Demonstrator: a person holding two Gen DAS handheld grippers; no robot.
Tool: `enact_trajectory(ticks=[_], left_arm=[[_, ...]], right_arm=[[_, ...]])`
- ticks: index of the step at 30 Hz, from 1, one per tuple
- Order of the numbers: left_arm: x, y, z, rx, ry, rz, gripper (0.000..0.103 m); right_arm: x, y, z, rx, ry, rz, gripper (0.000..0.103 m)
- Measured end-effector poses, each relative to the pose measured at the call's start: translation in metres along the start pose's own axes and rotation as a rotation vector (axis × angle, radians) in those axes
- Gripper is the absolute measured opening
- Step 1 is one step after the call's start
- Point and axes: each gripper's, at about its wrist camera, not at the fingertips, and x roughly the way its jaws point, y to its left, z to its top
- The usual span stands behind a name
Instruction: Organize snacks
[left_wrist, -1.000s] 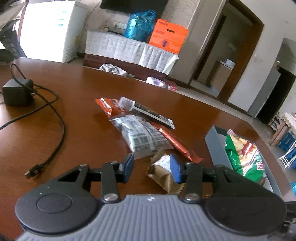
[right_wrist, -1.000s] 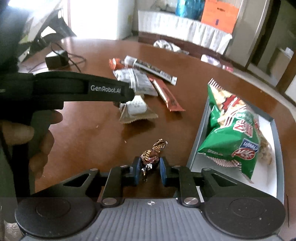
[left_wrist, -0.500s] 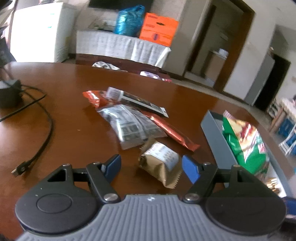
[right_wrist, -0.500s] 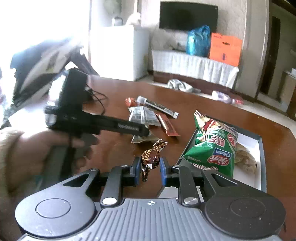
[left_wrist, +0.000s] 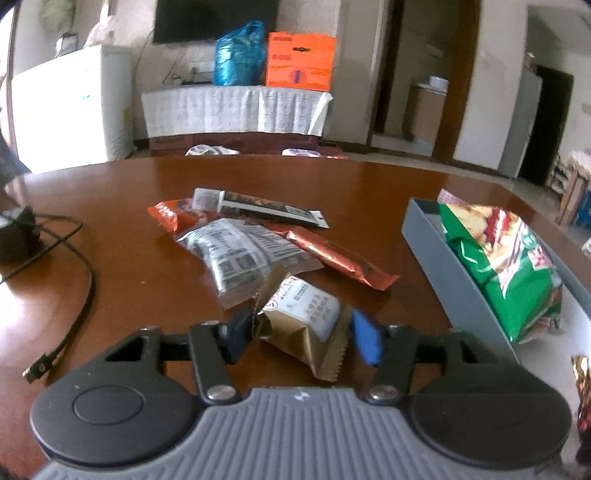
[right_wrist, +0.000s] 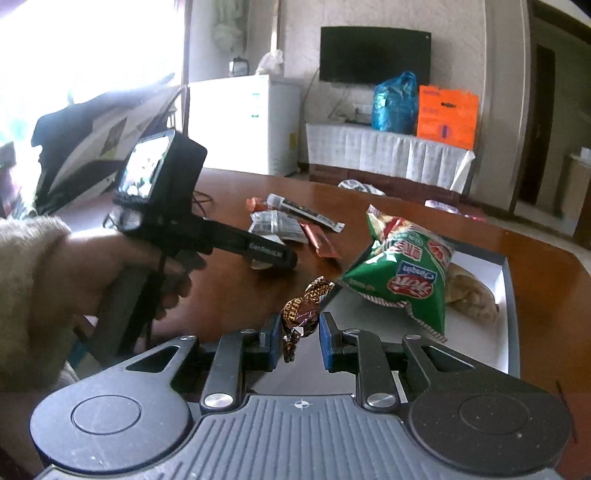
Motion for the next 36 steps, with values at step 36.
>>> enact_trajectory(ticks=[36], left_arm=[[-0.1,-0.109,-0.002,0.269,0.007,-0.339,0.048]], right_arm=[[-0.071,-0.076,-0.009,0.19,-0.123,-0.161,0.024]])
